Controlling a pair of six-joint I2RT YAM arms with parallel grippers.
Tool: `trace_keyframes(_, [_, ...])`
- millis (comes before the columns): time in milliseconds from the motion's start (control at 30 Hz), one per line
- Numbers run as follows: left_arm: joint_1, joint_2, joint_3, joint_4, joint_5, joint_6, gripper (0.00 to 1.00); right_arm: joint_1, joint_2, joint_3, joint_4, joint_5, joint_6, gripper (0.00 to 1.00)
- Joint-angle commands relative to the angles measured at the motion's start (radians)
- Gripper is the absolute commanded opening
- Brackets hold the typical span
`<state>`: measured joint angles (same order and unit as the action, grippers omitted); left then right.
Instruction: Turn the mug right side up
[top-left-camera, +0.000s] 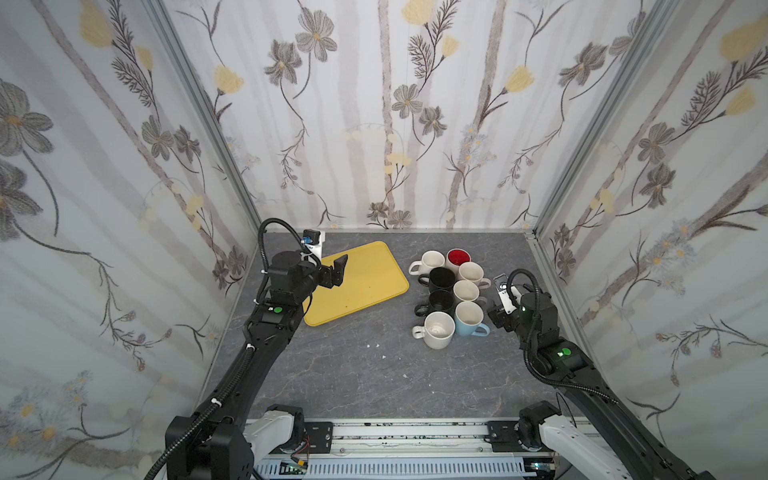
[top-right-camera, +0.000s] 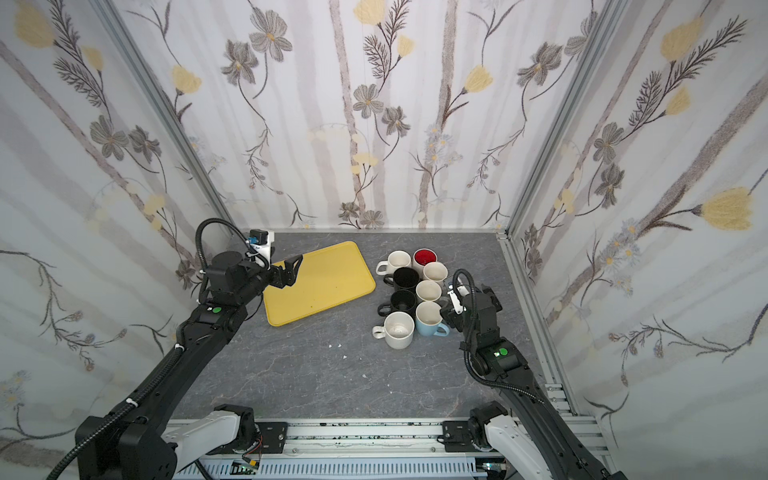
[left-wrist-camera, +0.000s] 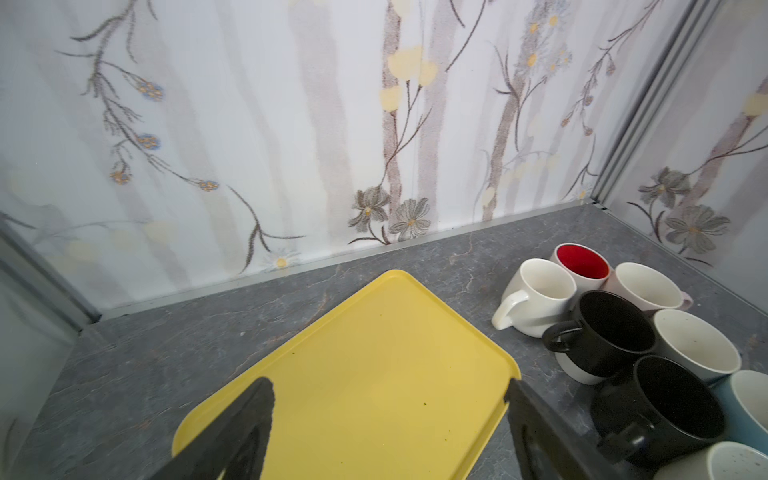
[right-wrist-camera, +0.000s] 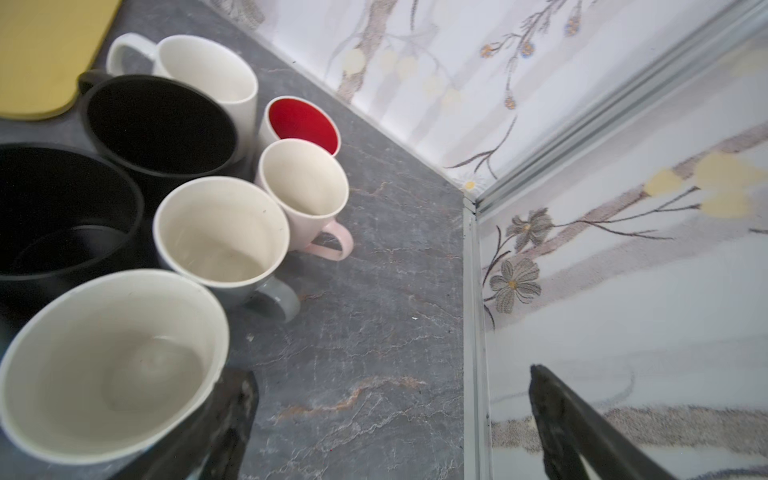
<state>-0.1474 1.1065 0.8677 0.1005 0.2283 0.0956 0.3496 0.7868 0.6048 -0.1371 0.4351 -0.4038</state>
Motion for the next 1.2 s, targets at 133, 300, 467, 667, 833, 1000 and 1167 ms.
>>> trace_keyframes(133, [0.052, -0.032, -0.062, 0.025, -0.148, 0.001, 1.0, -0.11, -0.005, -0.084, 0.276, 0.073, 0.322, 1.0])
trace_keyframes(300, [0.08, -0.043, -0.131, 0.095, -0.276, -0.107, 1.0, -0.247, -0.014, -0.21, 0.471, -0.028, 0.511, 1.0])
trace_keyframes(467, [0.088, -0.064, -0.213, 0.168, -0.326, -0.111, 1.0, -0.29, -0.009, -0.369, 0.71, -0.035, 0.54, 1.0])
trace_keyframes(667, [0.088, -0.128, -0.463, 0.481, -0.381, -0.041, 1.0, -0.302, 0.081, -0.462, 0.857, -0.047, 0.534, 1.0])
trace_keyframes(833, [0.089, -0.109, -0.569, 0.632, -0.422, -0.04, 1.0, -0.302, 0.151, -0.494, 0.958, -0.129, 0.506, 1.0])
trace_keyframes(1000, [0.101, -0.014, -0.584, 0.69, -0.402, -0.047, 1.0, -0.316, 0.241, -0.536, 1.125, -0.134, 0.512, 1.0])
trace_keyframes(1167, [0.151, 0.081, -0.622, 0.821, -0.345, -0.122, 1.0, -0.349, 0.322, -0.548, 1.229, -0.168, 0.536, 1.0])
